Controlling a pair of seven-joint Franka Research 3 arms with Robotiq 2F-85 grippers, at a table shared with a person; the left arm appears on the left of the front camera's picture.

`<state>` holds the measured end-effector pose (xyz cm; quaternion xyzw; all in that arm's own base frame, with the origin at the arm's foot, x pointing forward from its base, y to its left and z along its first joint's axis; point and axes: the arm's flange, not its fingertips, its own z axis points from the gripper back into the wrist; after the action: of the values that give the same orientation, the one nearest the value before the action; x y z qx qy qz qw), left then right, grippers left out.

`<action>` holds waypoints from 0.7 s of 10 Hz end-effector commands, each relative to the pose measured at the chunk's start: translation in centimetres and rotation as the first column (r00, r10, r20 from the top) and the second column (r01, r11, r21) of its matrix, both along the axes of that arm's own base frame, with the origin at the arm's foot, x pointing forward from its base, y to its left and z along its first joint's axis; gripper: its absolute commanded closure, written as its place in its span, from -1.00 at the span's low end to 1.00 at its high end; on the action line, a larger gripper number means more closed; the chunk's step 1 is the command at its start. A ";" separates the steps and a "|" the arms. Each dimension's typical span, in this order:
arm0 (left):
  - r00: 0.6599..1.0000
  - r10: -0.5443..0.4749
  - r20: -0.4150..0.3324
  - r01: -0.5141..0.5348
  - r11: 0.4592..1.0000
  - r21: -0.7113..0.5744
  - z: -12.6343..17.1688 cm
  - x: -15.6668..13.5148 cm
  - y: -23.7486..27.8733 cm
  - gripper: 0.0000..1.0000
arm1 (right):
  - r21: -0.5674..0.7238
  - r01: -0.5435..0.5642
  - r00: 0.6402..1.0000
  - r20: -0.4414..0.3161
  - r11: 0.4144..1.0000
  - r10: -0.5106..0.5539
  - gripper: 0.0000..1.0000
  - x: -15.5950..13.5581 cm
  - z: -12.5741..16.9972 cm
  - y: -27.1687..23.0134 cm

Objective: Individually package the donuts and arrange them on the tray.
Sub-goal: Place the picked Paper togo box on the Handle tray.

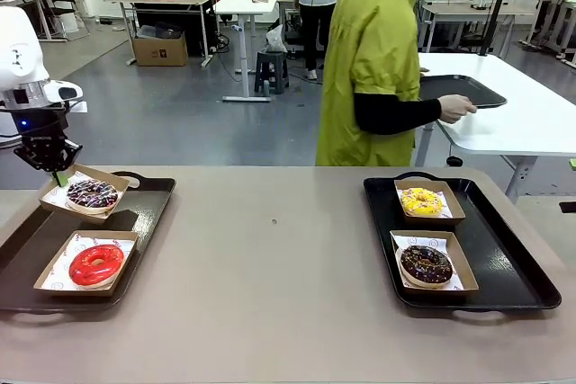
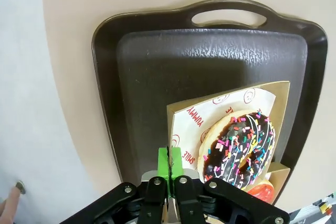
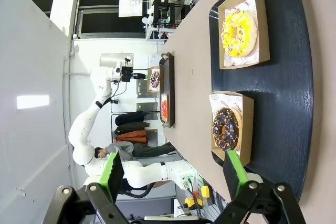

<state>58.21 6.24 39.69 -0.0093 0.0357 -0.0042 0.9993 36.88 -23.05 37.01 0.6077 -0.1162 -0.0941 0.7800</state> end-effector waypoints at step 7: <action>1.000 0.007 -0.007 -0.008 1.000 -0.028 -1.8 2.4 1.7 0.98 | 0.002 0.006 1.000 0.010 1.000 -0.006 -1.00 -0.4 0.2 0.3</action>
<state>60.25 7.65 37.77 -0.0088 0.0431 0.0054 0.9990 36.88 -23.05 37.01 0.6077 -0.1162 -0.0941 0.7800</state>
